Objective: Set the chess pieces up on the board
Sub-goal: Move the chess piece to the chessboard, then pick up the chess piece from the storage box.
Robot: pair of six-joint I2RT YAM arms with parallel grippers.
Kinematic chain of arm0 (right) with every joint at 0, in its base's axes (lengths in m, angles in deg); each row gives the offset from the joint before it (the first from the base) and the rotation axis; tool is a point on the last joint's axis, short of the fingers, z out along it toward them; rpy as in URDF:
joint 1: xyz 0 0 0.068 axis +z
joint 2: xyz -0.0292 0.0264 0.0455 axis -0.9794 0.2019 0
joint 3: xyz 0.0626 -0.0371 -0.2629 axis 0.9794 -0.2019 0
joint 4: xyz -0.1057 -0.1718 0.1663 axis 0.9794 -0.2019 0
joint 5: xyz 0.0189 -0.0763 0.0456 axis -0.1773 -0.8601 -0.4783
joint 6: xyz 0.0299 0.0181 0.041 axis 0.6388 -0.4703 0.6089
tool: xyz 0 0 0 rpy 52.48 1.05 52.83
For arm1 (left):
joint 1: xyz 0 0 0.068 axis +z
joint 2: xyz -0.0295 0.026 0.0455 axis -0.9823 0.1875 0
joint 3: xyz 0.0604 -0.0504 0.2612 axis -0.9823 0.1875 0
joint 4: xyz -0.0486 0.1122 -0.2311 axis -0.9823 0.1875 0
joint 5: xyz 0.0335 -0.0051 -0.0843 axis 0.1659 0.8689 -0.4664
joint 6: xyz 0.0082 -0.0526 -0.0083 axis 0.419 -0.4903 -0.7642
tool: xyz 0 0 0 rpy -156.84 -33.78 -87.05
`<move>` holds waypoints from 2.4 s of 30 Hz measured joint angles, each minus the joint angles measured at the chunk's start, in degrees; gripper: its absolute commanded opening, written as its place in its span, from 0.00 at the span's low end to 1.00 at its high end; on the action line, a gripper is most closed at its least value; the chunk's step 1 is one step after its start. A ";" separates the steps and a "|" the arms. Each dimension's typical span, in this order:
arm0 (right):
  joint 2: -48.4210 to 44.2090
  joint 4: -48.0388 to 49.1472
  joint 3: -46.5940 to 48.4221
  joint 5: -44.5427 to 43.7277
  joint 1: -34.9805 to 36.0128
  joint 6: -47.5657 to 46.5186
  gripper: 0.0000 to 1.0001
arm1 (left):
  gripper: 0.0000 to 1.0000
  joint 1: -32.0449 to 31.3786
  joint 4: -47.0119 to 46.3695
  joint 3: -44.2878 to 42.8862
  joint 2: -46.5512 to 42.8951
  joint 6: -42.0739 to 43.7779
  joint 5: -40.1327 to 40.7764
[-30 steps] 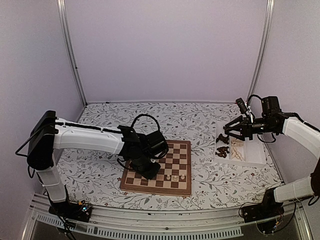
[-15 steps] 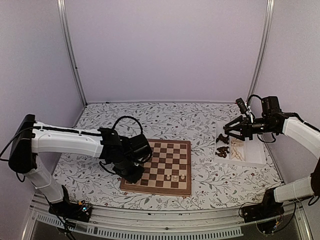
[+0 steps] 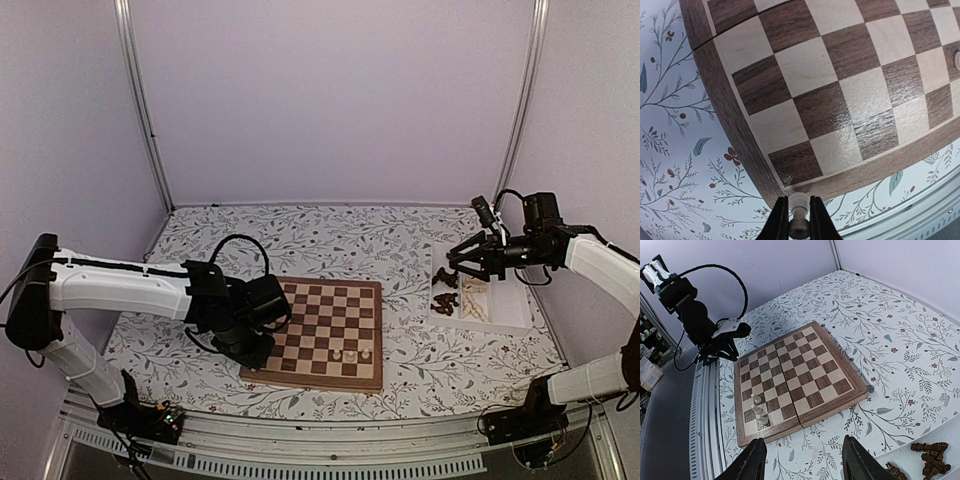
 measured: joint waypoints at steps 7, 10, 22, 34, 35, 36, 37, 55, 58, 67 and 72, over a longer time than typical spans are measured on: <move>0.00 0.02 0.00 0.00 0.00 0.00 0.55 | 0.09 0.96 -1.36 -0.02 1.29 0.31 0.52; 0.00 0.02 0.00 0.00 0.00 0.00 0.55 | 0.09 1.40 -1.84 -0.04 1.29 0.68 0.85; 0.00 0.02 0.00 0.00 0.00 0.00 0.55 | 0.27 2.05 -4.04 -0.07 3.13 1.68 0.85; 0.76 -1.57 1.49 -2.93 0.00 0.09 0.51 | 0.53 2.05 -1.09 -5.33 3.17 1.73 1.73; 1.20 -2.16 2.45 -4.59 -0.02 0.00 0.48 | 0.52 1.81 -0.11 -7.78 3.17 1.95 2.21; 1.81 -3.13 4.20 -7.69 -0.04 0.02 0.47 | 0.52 1.62 0.22 -9.77 3.17 2.27 2.67; 2.36 -3.63 5.44 -10.16 -0.07 -0.13 0.45 | 0.52 1.49 0.44 -12.57 3.17 2.82 3.30; 14.51 -13.40 4.13 -49.70 -0.72 -6.10 0.29 | 0.48 1.40 -21.38 -30.51 20.24 17.68 -0.46; 14.75 -14.19 3.45 -51.80 -0.72 -6.91 0.28 | 0.48 1.49 -23.04 -29.79 20.44 18.34 -2.40; 19.96 -14.56 4.76 -53.72 -0.72 -7.74 0.26 | 0.48 1.66 -27.82 -24.57 19.41 19.08 -5.66; 22.53 -14.19 8.94 -52.72 -0.72 -7.02 0.25 | 0.47 1.66 -28.92 -21.29 17.31 19.02 -6.69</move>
